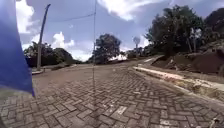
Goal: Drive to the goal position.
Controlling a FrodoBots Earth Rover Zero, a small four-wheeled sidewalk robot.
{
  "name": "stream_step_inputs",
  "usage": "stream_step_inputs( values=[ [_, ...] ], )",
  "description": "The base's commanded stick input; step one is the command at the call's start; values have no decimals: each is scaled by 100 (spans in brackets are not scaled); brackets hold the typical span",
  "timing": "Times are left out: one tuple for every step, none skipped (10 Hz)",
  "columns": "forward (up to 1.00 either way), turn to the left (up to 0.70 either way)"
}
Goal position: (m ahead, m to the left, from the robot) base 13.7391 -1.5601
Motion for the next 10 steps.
stream_step_inputs(
  values=[
    [70,0],
    [70,0],
    [70,0],
    [68,0],
    [4,0],
    [0,0],
    [56,0],
    [70,0],
    [70,0],
    [70,0]
  ],
)
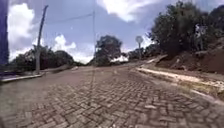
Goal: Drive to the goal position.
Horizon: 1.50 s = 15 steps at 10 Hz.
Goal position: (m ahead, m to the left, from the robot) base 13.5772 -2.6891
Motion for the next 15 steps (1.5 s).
stream_step_inputs(
  values=[
    [70,0],
    [70,0],
    [70,0],
    [70,0],
    [70,0],
    [70,0],
    [70,0],
    [70,0],
    [70,-23],
    [70,-27],
    [70,-27],
    [70,-27],
    [70,-11],
    [70,0],
    [70,0]
  ],
)
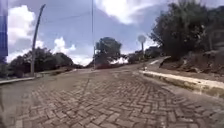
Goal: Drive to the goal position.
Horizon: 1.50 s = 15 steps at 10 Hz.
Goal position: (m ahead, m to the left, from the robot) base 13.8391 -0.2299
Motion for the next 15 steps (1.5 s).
stream_step_inputs(
  values=[
    [70,0],
    [70,0],
    [70,-1],
    [70,-23],
    [70,-4],
    [70,0],
    [70,0],
    [70,0],
    [70,4],
    [70,23],
    [70,0],
    [70,0],
    [70,0],
    [70,0],
    [70,13]
  ],
)
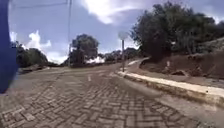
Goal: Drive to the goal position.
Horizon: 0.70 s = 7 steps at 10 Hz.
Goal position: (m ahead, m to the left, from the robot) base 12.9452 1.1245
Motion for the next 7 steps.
stream_step_inputs(
  values=[
    [70,11],
    [70,17],
    [70,8],
    [70,22],
    [70,4],
    [70,0],
    [70,0]
  ],
)
